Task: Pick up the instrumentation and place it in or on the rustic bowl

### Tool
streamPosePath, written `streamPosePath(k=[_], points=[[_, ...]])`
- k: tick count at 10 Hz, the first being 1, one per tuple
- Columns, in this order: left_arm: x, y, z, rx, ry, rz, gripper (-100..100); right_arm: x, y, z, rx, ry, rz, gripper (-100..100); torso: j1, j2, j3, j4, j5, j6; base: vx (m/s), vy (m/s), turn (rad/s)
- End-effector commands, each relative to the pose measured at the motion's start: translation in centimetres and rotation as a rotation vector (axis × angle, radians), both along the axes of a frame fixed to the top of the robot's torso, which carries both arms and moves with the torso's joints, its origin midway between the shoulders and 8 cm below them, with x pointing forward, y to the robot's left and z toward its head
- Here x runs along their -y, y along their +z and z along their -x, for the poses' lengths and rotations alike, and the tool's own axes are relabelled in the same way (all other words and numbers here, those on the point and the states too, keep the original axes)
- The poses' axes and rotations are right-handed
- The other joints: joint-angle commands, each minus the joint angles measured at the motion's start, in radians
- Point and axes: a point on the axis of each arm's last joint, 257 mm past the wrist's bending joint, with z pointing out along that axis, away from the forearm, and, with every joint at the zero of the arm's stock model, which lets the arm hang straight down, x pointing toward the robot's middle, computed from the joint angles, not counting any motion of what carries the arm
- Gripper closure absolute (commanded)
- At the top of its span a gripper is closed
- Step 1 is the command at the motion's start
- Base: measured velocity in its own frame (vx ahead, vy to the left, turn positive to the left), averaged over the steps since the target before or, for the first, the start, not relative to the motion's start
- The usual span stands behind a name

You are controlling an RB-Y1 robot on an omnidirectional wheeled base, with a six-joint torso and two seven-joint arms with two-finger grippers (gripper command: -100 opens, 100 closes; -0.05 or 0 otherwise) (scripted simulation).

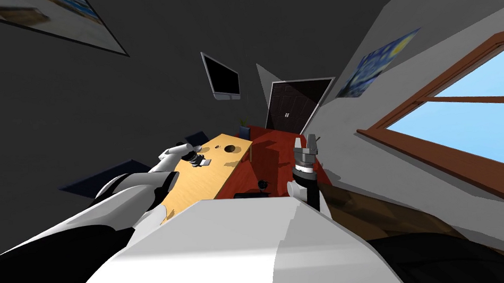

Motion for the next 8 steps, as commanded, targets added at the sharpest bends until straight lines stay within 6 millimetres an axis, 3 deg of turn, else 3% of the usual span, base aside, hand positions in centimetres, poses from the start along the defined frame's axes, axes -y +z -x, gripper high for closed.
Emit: streamPosePath(k=[1, 4, 8], points=[[-0.19, 0.41, 0.06, 0.002, 0.012, 0.012, 100, 0.0, 0.0, 0.0, 0.0, 0.0, 0.0, 0, 0.0, 0.0, 0.0, 0.0, 0.0, 0.0, 0.112, -0.065, 0.013], [-0.59, 0.87, 0.47, -0.001, 0.026, 0.03, 100, 0.0, 0.0, 0.0, 0.0, 0.0, 0.0, 0, -0.002, -0.004, -0.002, 0.0, -0.001, 0.001, 0.097, -0.052, -0.019], [-0.8, 0.96, 0.77, -0.005, 0.028, 0.036, 100, 0.0, 0.0, 0.0, 0.0, 0.0, 0.0, 0, 0.0, 0.002, 0.001, 0.0, -0.001, 0.0, 0.026, -0.012, -0.014]])
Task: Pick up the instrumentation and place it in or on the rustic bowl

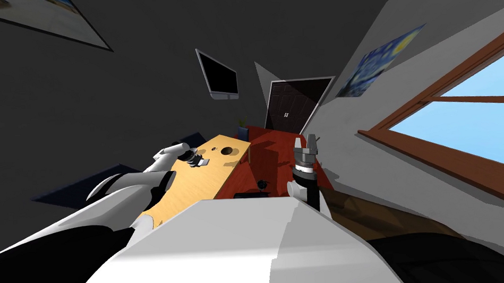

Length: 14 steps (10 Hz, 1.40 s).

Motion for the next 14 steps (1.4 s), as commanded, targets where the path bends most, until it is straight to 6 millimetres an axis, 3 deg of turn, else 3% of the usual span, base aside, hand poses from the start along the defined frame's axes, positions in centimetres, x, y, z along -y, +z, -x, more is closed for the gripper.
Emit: streamPosePath(k=[1, 14], points=[[0.0, 0.0, 0.0, 0.0, 0.0, 0.0, 100, 0.0, 0.0, 0.0, 0.0, 0.0, 0.0, 0, 0.0, 0.0, 0.0, 0.0, 0.0, 0.0, 0.022, -0.012, -0.001], [-0.8, -0.2, 1.3, -0.017, -0.012, 0.007, 100, 0.0, 0.0, 0.0, 0.0, 0.0, 0.0, 0, -0.002, 0.002, 0.002, 0.002, -0.002, 0.0, 0.038, -0.016, -0.011]])
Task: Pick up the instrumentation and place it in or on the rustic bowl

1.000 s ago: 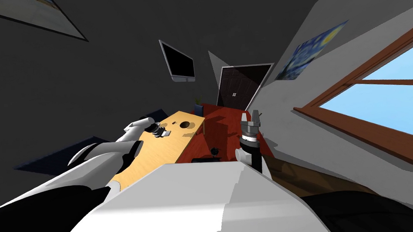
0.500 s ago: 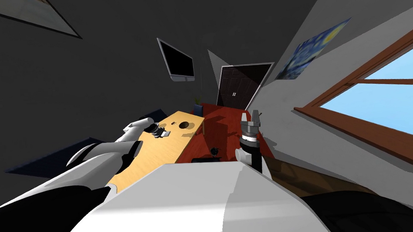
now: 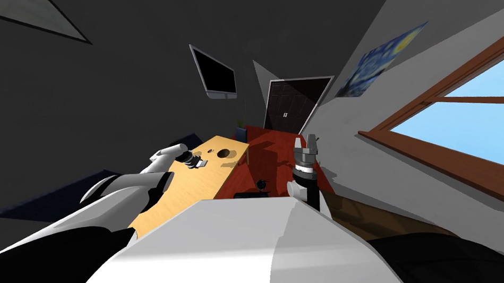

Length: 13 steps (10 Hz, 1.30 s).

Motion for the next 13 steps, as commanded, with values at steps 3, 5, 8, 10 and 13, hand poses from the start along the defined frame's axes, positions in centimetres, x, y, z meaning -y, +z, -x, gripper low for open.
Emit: streamPosePath(k=[3, 5, 8, 10, 13], points=[[-1.0, -0.7, 1.7, -0.023, -0.034, -0.008, 100, 0.0, 0.0, 0.0, 0.0, 0.0, 0.0, 0, -0.005, -0.011, -0.006, -0.002, -0.001, 0.002, 0.179, -0.057, -0.043], [-1.3, -1.1, 2.3, -0.034, -0.049, -0.012, 100, 0.0, 0.0, 0.0, 0.0, 0.0, 0.0, 0, 0.0, -0.004, -0.002, -0.001, -0.001, 0.002, 0.045, 0.0, -0.066], [-1.9, -1.9, 3.8, -0.057, -0.084, -0.021, 100, 0.0, 0.0, 0.0, 0.0, 0.0, 0.0, 0, -0.005, -0.012, -0.007, -0.002, -0.002, 0.004, 0.222, -0.076, -0.028], [-2.6, -2.9, 5.4, -0.084, -0.119, -0.029, 100, 0.0, 0.0, 0.0, 0.0, 0.0, 0.0, 0, -0.007, -0.016, -0.009, -0.003, -0.003, 0.006, 0.216, -0.067, -0.093], [-3.3, -4.5, 8.1, -0.128, -0.17, -0.034, 100, 0.0, 0.0, 0.0, 0.0, 0.0, 0.0, 0, -0.007, -0.015, -0.009, -0.004, -0.003, 0.007, 0.211, -0.05, -0.096]])
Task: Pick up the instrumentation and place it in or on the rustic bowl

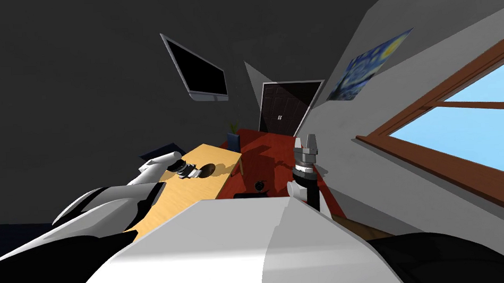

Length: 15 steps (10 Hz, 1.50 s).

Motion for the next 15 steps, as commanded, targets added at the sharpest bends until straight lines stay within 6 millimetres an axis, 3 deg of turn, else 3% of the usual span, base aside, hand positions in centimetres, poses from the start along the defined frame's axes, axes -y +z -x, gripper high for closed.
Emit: streamPosePath(k=[1, 6, 7, 8, 12, 13, 14, 15], points=[[-0.2, -0.6, 0.5, -0.013, -0.012, -0.001, 100, 0.0, 0.0, 0.0, 0.0, 0.0, 0.0, 0, 0.0, 0.0, 0.0, 0.0, 0.0, 0.0, 0.12, -0.001, -0.036], [-0.6, -3.2, 4.7, -0.084, -0.071, 0.007, 100, 0.0, 0.0, 0.0, 0.0, 0.0, 0.0, 0, 0.001, 0.004, 0.003, 0.002, 0.0, -0.001, 0.137, -0.012, -0.073], [-0.7, -2.8, 4.2, -0.075, -0.062, 0.006, 100, 0.0, 0.0, 0.0, 0.0, 0.0, 0.0, 0, 0.001, 0.004, 0.003, 0.002, 0.0, -0.001, 0.069, -0.009, -0.023], [-0.6, -2.8, 4.2, -0.076, -0.067, 0.006, -100, 0.0, 0.0, 0.0, 0.0, 0.0, 0.0, 0, 0.001, 0.009, 0.005, 0.003, 0.0, -0.002, 0.005, 0.0, -0.01], [-0.6, -2.8, 4.1, -0.075, -0.068, 0.007, -100, 0.0, 0.0, 0.0, 0.0, 0.0, 0.0, 0, 0.001, 0.017, 0.01, 0.004, -0.001, -0.004, 0.0, 0.0, 0.0], [-0.6, -2.8, 4.1, -0.075, -0.068, 0.007, 0, 0.0, 0.0, 0.0, 0.0, 0.0, 0.0, 0, 0.001, 0.017, 0.01, 0.005, -0.001, -0.004, 0.0, 0.0, 0.0], [-1.2, -1.7, 4.3, -0.079, -0.059, 0.013, -100, 0.0, 0.0, 0.0, 0.0, 0.0, 0.0, 0, 0.001, 0.017, 0.01, 0.005, -0.001, -0.004, -0.006, -0.006, -0.062], [-1.2, -1.7, 4.3, -0.079, -0.059, 0.013, -100, 0.0, 0.0, 0.0, 0.0, 0.0, 0.0, 0, 0.001, 0.018, 0.011, 0.005, -0.001, -0.004, -0.008, -0.004, -0.03]])
